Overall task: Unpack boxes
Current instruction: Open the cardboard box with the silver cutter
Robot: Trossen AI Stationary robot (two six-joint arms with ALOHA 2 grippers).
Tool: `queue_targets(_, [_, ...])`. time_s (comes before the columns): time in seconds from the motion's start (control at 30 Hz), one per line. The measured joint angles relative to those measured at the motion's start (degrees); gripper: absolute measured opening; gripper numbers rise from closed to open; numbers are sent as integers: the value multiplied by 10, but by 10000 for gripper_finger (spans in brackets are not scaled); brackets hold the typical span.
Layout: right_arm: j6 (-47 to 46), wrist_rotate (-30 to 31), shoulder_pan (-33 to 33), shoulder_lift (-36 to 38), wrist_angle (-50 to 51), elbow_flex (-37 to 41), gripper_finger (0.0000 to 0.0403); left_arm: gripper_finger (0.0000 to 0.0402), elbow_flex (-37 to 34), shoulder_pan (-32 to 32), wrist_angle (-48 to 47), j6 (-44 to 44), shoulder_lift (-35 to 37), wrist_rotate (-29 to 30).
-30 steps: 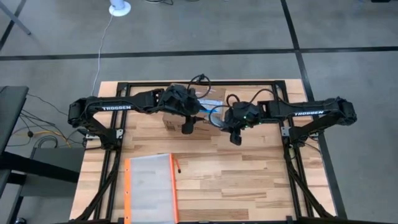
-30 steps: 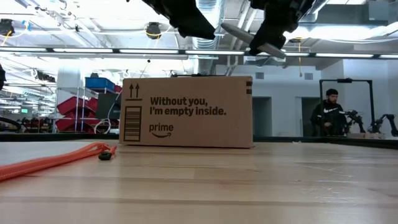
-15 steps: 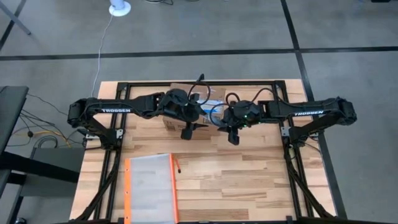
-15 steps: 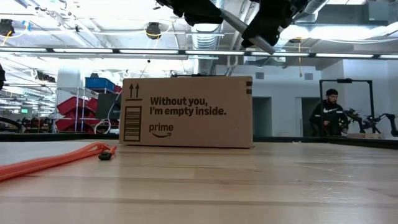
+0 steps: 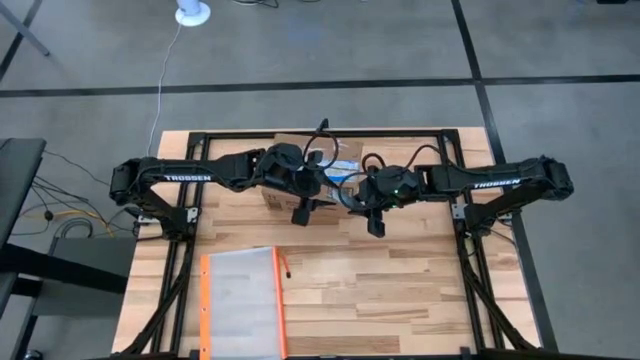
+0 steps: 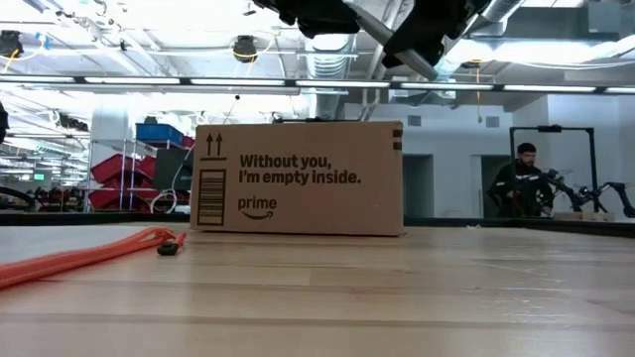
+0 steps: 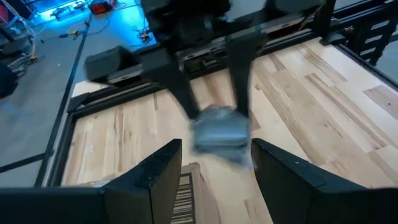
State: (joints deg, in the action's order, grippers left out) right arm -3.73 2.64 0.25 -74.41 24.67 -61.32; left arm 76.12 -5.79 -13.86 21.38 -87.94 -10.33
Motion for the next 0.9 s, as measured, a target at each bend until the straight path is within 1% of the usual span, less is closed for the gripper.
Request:
queue_targets(0.1, [-3, 1, 4, 0, -2, 0, 114, 179, 0, 6, 15, -1, -3, -5])
queue_targets(0.37, [-6, 1, 16, 0, -1, 0, 114, 179, 0, 13, 15, 0, -3, -15])
queue_targets(0.6, [-5, 3, 24, -29, -9, 0, 114, 179, 0, 17, 21, -24, -4, -47])
queue_targets(0.77, [-6, 3, 24, -31, -17, -1, 114, 179, 0, 21, 12, -25, -4, -45])
queue_targets(0.9, [1, 2, 29, -32, -13, -16, 114, 179, 0, 27, 2, -15, -4, -32])
